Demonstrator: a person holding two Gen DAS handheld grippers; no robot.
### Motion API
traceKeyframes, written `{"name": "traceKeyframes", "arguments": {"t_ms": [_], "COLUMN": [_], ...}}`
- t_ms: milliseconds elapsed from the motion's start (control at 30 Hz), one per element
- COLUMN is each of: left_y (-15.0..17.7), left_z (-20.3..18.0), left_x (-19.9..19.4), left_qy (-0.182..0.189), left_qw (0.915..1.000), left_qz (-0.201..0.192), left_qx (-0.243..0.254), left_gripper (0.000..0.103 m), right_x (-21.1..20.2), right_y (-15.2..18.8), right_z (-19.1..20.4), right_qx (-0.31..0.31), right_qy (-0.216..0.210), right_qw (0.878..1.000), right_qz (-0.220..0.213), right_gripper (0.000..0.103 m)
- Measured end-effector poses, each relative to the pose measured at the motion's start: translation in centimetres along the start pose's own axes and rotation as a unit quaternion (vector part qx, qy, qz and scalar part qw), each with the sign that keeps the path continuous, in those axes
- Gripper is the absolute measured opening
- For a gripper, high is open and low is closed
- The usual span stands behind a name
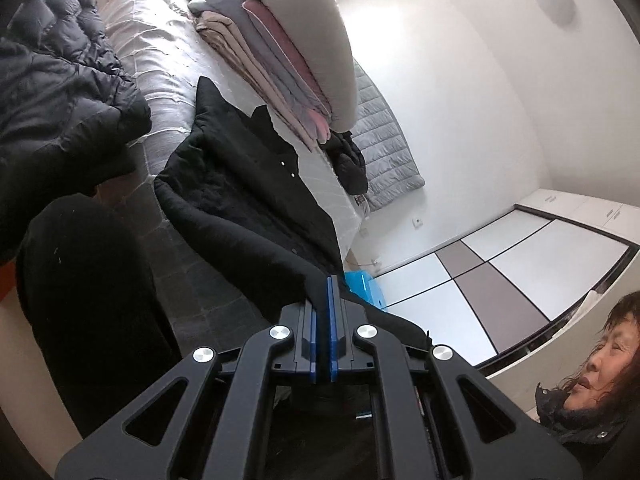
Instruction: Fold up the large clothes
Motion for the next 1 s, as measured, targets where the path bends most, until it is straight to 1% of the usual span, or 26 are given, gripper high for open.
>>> {"name": "traceKeyframes", "arguments": {"t_ms": [100, 300, 633, 833, 1000], "left_y": [-0.8, -3.7, -9.5, -14.5, -19.2], "left_z": [-0.4, -1.1, -1.5, -0.5, 1.4], "left_x": [0.2, 2.1, 7.3, 12.3, 18.0], "left_qy": [0.005, 0.017, 0.027, 0.027, 0.025], "left_qw": [1.0, 0.9995, 0.9983, 0.9973, 0.9957], "left_qz": [-0.006, -0.026, -0.048, -0.059, -0.068], "left_qx": [0.001, -0.004, -0.016, -0.034, -0.058], "left_gripper": [0.003, 0.004, 0.004, 0.004, 0.004], "right_x": [0.6, 2.9, 8.6, 13.4, 18.7], "right_y": [-0.6, -2.8, -6.8, -10.1, -13.9], "right_z": [0.2, 0.2, -0.4, -1.7, -4.5], "right_qx": [-0.005, -0.009, -0.013, -0.016, -0.016], "right_qy": [-0.001, -0.011, -0.016, 0.004, 0.043], "right_qw": [1.0, 1.0, 1.0, 1.0, 0.999], "right_qz": [-0.001, -0.006, -0.01, -0.012, -0.014], "right_gripper": [0.018, 0.018, 0.018, 0.018, 0.018]}}
Point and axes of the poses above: each gripper's, at about its wrist camera, not at the fingertips, and x roughly the way its jaws point, z to its left, y to its underside, the point moved 3 cm from there along x, roughly the way its jaws point, and after that the axes turned 12 degrees about -z, right-handed, at the moved point
